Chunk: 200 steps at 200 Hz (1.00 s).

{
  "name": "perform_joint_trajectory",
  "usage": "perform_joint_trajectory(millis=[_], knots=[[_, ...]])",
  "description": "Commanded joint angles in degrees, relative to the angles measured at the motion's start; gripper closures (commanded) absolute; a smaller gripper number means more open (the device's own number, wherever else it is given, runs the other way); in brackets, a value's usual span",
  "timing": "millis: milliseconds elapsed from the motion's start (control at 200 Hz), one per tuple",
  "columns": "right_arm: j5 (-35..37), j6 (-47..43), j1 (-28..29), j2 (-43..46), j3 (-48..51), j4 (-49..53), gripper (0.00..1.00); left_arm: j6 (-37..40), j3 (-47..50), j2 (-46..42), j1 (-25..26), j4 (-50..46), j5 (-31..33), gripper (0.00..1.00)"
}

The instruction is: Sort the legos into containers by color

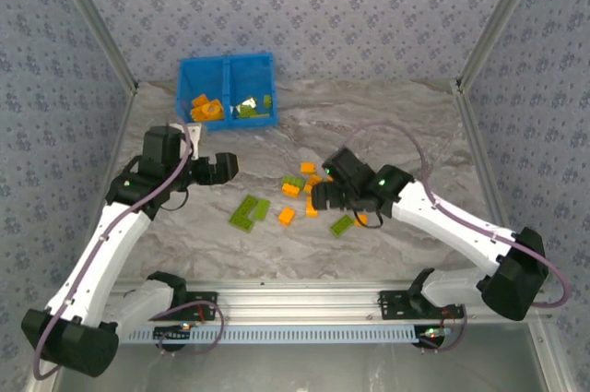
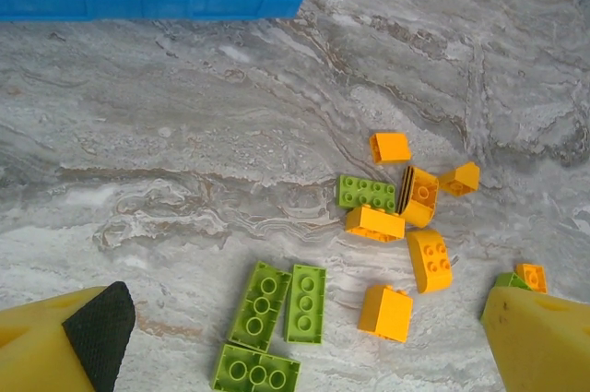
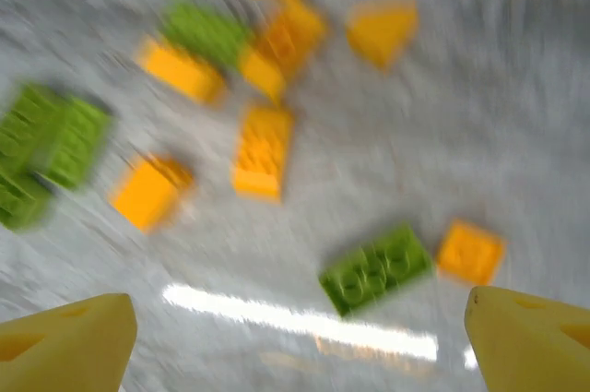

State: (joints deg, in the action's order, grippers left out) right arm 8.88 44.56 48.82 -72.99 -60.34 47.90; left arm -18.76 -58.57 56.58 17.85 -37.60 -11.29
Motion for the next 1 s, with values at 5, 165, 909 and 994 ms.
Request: perform_joint_trajectory(millis=[5,165,909,994], knots=[[-3.70,28.57,2.54,1.49,4.35,5.71,0.04,-0.51,-1.50,0.88,0.79,2.34,-2.12,0.01],[-3.44,40.52,3.50,-1.53,8.48,3.87,0.00,-0.48,-0.73,1.18,1.40,2.16,-2.93,0.01],[0.43,47.01,-1.02,-19.90,7.44,-4.81,0.38,0.72,2.32,-0.68,1.49,2.01,-1.39,0.01],[1.30,47.07,-0.89,-18.31,8.23,-4.11,0.52,0.66,2.40,-0.50,1.49,2.18,-1.39,0.01]])
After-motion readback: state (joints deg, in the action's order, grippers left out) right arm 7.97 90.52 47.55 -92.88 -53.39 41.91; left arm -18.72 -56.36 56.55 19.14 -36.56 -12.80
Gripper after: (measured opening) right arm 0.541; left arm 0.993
